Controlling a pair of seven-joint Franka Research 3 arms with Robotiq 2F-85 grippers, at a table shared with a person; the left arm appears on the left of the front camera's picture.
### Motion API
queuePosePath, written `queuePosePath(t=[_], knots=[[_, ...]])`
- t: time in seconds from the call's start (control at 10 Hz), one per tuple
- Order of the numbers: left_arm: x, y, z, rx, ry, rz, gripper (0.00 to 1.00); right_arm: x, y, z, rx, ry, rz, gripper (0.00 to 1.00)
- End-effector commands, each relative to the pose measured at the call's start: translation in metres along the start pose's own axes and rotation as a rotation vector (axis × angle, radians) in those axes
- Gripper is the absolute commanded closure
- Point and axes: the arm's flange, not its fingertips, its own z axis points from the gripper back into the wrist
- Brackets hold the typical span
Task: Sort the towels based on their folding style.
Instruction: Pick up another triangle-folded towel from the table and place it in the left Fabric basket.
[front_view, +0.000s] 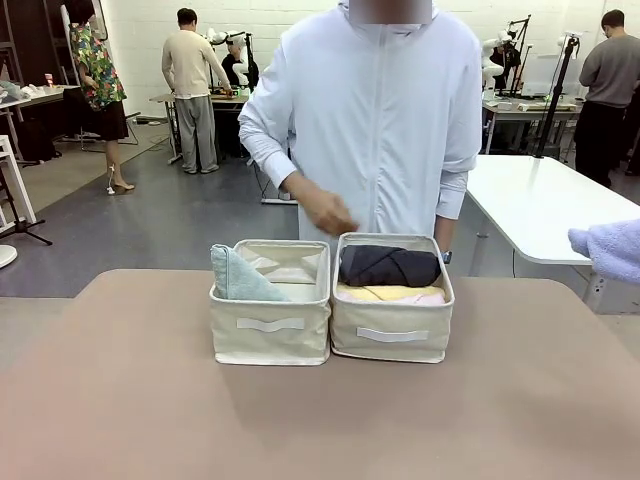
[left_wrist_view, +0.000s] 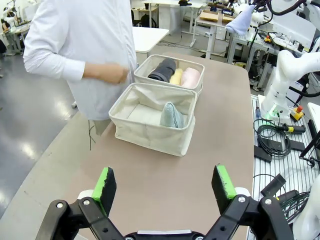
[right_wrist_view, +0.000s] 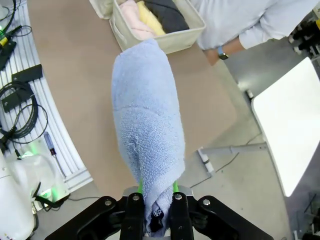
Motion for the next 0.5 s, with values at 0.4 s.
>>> queuePosePath(t=[0.4], knots=[[0.001,0.000,0.001,0.001,-0.013,-0.011,0.00,0.222,0.045,-0.103,0.024,-0.005,-0.079,0.85]])
